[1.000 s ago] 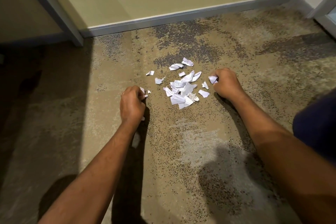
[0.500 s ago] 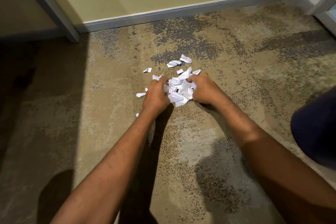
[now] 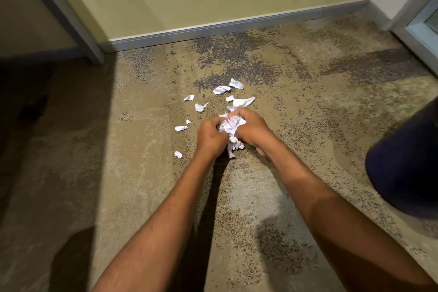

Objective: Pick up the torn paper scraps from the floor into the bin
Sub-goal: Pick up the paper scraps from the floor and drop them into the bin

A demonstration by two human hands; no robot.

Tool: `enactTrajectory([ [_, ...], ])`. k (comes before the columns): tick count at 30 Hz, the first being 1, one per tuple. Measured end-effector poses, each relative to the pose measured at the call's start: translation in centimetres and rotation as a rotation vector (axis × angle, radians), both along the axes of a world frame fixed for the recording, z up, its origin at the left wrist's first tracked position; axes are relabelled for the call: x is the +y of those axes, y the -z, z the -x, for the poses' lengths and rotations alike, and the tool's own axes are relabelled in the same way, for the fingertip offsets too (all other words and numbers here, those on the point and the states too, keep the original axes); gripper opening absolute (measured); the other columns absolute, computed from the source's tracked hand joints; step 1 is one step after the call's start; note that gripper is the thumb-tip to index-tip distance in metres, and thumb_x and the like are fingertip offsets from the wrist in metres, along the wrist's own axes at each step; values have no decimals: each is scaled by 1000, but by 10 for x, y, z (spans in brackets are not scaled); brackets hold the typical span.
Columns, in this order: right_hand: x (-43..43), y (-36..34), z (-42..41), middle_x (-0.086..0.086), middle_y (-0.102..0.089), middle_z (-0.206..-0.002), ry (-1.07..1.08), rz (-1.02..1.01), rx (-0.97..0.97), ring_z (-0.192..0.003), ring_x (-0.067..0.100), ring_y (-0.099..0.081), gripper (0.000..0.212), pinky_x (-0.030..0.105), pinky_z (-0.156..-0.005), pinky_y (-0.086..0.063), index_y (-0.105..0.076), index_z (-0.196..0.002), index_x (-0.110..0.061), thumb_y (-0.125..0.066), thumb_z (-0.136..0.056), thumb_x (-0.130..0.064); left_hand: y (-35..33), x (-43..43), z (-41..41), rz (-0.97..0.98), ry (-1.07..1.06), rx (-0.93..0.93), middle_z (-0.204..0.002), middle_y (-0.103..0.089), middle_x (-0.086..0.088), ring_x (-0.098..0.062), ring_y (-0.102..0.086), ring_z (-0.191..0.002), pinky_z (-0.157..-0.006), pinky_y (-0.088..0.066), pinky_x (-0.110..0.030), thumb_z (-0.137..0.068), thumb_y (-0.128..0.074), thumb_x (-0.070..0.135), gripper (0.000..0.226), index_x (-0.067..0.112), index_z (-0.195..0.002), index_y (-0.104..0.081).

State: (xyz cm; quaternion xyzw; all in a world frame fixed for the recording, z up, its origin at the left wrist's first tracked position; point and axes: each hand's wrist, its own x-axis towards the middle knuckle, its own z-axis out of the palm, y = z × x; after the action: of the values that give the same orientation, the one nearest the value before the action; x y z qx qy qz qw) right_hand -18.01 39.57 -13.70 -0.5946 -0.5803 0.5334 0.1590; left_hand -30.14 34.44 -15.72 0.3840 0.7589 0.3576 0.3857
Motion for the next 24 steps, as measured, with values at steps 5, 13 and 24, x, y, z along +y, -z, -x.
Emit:
enactTrajectory([
  [5,-7,-27,-16,3,-75,-98,15,7,72,-78,17,-68,41,30,-57,-53,-70,-107,-24,-63,-89,12,-19,-6,-8,-31,6,-52,-96,-77,-1,-26,-77,-87,-74,-65,-45,-95,-71,6,23,16,-114,-74],
  [13,-12,-85,-41,17,-77,-100,64,-40,175,-75,27,-75,44,47,-74,-65,-71,-102,-22,-63,-89,19,-81,-12,-24,-169,59,-90,-95,-80,4,-13,-77,-82,-67,-62,-30,-88,-83,14,23,18,-111,-79],
  [24,-24,-191,-105,17,-77,-109,117,-290,336,-94,31,-75,50,50,-79,-68,-72,-101,-15,-63,-74,27,-186,-5,-78,-399,162,-28,-84,-81,5,-27,-79,-85,-78,-65,-56,-80,-80,15,18,24,-95,-82],
])
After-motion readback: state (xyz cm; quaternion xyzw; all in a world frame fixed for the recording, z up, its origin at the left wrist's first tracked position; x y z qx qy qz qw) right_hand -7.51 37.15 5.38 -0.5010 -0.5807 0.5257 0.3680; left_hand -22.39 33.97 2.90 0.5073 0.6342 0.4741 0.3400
